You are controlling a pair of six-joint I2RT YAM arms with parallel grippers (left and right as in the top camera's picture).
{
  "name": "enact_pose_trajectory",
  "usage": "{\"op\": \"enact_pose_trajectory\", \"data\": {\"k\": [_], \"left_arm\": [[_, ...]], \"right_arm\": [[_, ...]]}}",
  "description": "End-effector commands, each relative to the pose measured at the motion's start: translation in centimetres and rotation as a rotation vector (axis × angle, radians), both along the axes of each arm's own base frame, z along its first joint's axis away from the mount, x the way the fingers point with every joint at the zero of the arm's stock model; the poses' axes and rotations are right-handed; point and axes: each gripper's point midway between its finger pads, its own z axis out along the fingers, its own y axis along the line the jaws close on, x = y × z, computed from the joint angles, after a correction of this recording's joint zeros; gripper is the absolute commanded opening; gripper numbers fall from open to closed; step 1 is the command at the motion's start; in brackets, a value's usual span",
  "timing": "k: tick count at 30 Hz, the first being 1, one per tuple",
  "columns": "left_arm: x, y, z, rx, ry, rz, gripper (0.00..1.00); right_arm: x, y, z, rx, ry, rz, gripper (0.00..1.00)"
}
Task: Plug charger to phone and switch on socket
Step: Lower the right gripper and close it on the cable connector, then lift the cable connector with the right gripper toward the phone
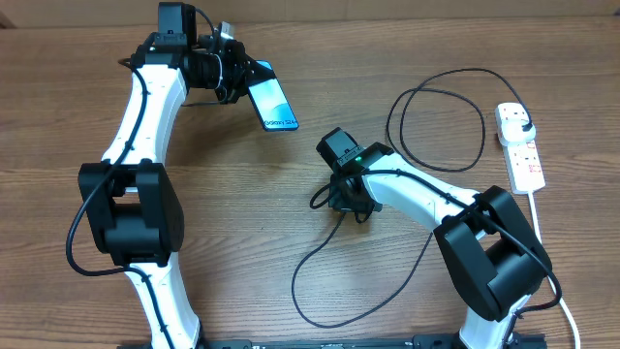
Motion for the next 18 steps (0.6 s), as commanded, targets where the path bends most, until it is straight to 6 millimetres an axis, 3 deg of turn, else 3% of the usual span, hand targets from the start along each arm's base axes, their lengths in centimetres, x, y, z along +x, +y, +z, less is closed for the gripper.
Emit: {"op": "enact_pose_trajectory", "data": {"k": [1, 8, 18], "left_arm": [[0.11, 0.19, 1.91, -0.027, -0.05, -0.018, 0.04], [0.11, 0.19, 1.91, -0.027, -0.05, -0.018, 0.04], [0.12, 0.19, 1.92, -0.027, -0.051, -0.018, 0.04]], "right_arm": [[-1.99, -0.78, -2.46, -0.034, 0.1, 0.002, 0.13], [-2.21, -0.92, -2.46, -0.04, 0.109, 0.002, 0.04], [-2.7, -0.15, -2.42, 0.004, 0.139, 0.005, 0.04]]}}
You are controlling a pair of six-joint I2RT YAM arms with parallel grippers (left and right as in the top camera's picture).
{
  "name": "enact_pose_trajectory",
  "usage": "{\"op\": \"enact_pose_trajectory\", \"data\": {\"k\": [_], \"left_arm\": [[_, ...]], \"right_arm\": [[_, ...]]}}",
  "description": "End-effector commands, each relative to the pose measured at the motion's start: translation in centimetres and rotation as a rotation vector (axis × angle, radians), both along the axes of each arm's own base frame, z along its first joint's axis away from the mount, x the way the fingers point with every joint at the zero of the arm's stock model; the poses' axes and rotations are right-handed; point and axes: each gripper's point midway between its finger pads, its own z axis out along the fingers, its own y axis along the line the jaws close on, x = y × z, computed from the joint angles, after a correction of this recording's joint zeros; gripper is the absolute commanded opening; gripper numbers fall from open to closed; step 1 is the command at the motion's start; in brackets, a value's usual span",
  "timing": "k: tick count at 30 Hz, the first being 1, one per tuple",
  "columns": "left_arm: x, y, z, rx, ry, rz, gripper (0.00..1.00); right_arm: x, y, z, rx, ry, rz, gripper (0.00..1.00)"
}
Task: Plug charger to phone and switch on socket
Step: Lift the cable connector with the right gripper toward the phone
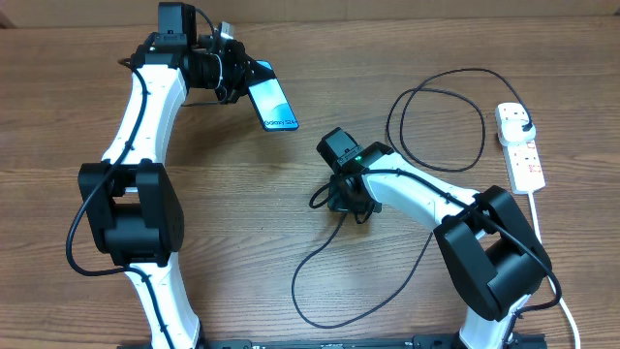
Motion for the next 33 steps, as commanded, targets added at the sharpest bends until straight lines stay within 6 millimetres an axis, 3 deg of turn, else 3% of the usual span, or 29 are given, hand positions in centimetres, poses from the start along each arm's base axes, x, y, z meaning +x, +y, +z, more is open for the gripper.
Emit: {"op": "enact_pose_trajectory", "data": {"k": [1, 6, 10, 21, 25, 33], "left_arm": [[0.1, 0.2, 1.9, -0.027, -0.052, -0.018, 0.04], [0.3, 0.2, 2.0, -0.03, -0.056, -0.016, 0.04], [0.5, -0.2, 2.8, -0.065, -0.082, -0.031, 0.04], [1.7, -0.2, 6.5, -0.212, -0.191, -0.065, 0.04], [2.2, 0.4, 8.4, -0.274, -0.247, -0.081, 0.04], [2.9, 1.6, 12.2, -0.372, -0.347, -0.112, 0.04]], "right_arm": [[-2.4, -0.1, -2.4, 0.002, 0.12, 0.016, 0.04], [-1.7, 1.6, -1.3, 0.112, 0.138, 0.082, 0.04], [0.1, 3.3, 0.5, 0.221, 0.113, 0.134, 0.04], [6.0, 7.0, 7.3, 0.526, -0.005, 0.175, 0.04], [6.9, 8.9, 9.9, 0.736, -0.032, 0.252, 0.04], [8.2, 10.8, 14.4, 1.01, -0.105, 0.358, 0.04]]}}
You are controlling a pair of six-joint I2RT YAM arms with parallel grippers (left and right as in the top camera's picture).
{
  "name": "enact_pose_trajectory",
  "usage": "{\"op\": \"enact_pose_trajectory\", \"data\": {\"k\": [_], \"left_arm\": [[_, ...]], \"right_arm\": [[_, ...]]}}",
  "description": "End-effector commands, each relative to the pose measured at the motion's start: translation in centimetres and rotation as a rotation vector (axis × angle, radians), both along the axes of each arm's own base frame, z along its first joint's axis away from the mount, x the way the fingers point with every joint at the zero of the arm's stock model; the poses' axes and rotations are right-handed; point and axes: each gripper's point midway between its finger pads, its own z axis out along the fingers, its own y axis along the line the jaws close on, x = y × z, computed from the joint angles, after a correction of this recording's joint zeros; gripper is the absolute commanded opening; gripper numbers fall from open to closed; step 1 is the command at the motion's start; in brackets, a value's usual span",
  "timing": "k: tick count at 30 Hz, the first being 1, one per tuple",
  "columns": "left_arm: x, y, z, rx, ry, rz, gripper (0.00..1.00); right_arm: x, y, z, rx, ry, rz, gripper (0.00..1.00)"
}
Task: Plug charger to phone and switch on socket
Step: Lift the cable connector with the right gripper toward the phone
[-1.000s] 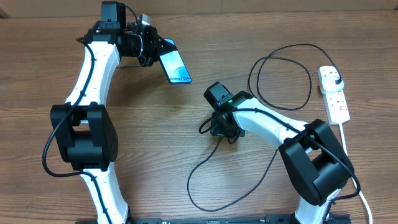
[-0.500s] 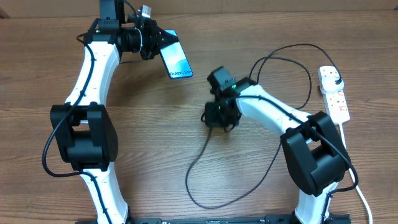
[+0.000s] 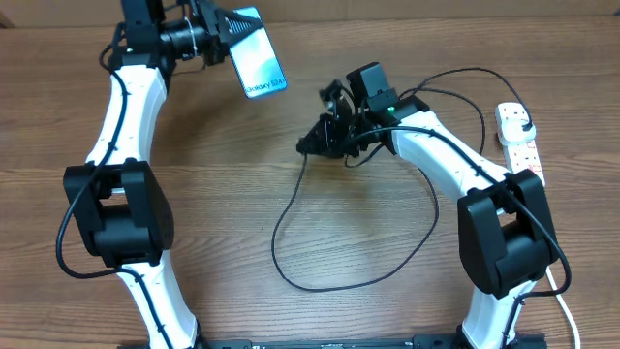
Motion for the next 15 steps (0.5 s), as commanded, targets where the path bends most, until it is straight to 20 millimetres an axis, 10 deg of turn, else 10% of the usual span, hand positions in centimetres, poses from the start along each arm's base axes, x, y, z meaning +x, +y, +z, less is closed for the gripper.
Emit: {"op": "enact_pose_trajectory", "data": {"k": [1, 15], "left_arm": [[-1.0, 0.2, 3.5, -0.086, -0.01, -0.065, 0.04], [-0.9, 0.1, 7.4, -0.136, -0.129, -0.098, 0.04]], "right_arm": [[-0.3, 2.0, 4.3, 0.228, -0.045, 0.124, 0.04], [-1.0, 3.8, 10.9, 0.538, -0.214, 0.331, 0.04]]}}
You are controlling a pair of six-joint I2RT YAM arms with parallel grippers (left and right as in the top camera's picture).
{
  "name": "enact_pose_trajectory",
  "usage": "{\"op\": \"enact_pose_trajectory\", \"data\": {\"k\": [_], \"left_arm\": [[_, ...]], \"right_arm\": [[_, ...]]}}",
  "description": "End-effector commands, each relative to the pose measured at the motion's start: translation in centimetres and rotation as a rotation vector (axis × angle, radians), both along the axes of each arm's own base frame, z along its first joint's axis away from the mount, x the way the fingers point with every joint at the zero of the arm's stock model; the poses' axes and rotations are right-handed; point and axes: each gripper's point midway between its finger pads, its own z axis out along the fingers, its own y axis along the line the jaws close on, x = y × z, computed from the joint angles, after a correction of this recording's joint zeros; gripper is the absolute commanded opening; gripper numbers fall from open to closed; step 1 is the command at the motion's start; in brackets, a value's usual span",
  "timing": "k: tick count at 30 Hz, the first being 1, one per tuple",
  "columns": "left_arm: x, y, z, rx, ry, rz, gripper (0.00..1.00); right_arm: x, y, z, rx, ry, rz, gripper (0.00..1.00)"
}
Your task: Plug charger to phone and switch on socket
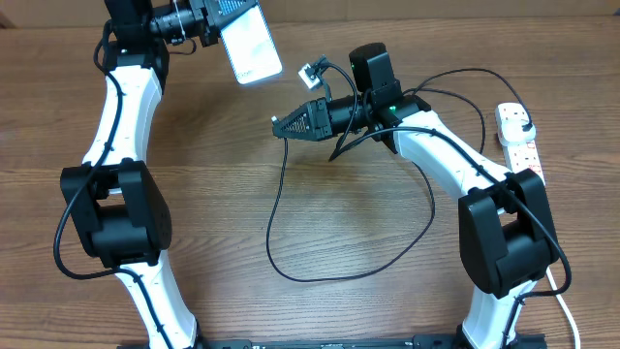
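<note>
My left gripper (218,14) is shut on the top end of the phone (250,47) and holds it raised at the back left. Its pale screen faces up and its free lower end points toward the right arm. My right gripper (289,125) points left, a little below and to the right of the phone, and is shut on the black charger cable (281,194). The cable hangs from the fingers and loops over the table. Its plug tip is too small to make out. The white socket strip (521,147) lies at the far right with a charger plug (518,118) in it.
A slack loop of black cable (436,102) lies behind the right arm toward the socket strip. A white lead (554,281) runs from the strip to the front right edge. Both arm bases stand at the table's front.
My right gripper has moved left and slightly up with the cable, closer to the phone's lower end. The left gripper has carried the phone a little further back and left.
At first the left gripper held the phone low at the back left, and the right gripper was down on the cable at mid-table. Nothing moved for a moment. Then both were raised, cable in the right gripper, and now the two stand closer together.
</note>
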Motion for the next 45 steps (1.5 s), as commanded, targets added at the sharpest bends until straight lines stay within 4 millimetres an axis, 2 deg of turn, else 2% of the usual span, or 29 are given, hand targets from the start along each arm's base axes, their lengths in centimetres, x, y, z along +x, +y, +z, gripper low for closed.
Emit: {"op": "enact_pose_trajectory", "data": {"k": [1, 12, 21, 30, 45], "left_arm": [[-0.9, -0.2, 2.3, -0.028, 0.0, -0.034, 0.04], [-0.4, 0.0, 3.9, -0.056, -0.026, -0.004, 0.04], [0.3, 0.4, 6.0, -0.094, -0.091, 0.057, 0.04], [0.3, 0.5, 6.6, -0.106, -0.104, 0.066, 0.04], [-0.5, 0.1, 6.3, -0.093, -0.098, 0.015, 0.04]], "right_arm": [[-0.1, 0.0, 2.0, 0.062, 0.008, 0.041, 0.04], [2.1, 0.4, 6.5, 0.161, -0.008, -0.017, 0.04], [3.2, 0.6, 8.7, 0.21, 0.009, -0.08, 0.04], [3.6, 0.6, 10.2, 0.252, -0.004, -0.104, 0.04], [4.5, 0.5, 10.6, 0.265, -0.009, -0.158, 0.04]]}}
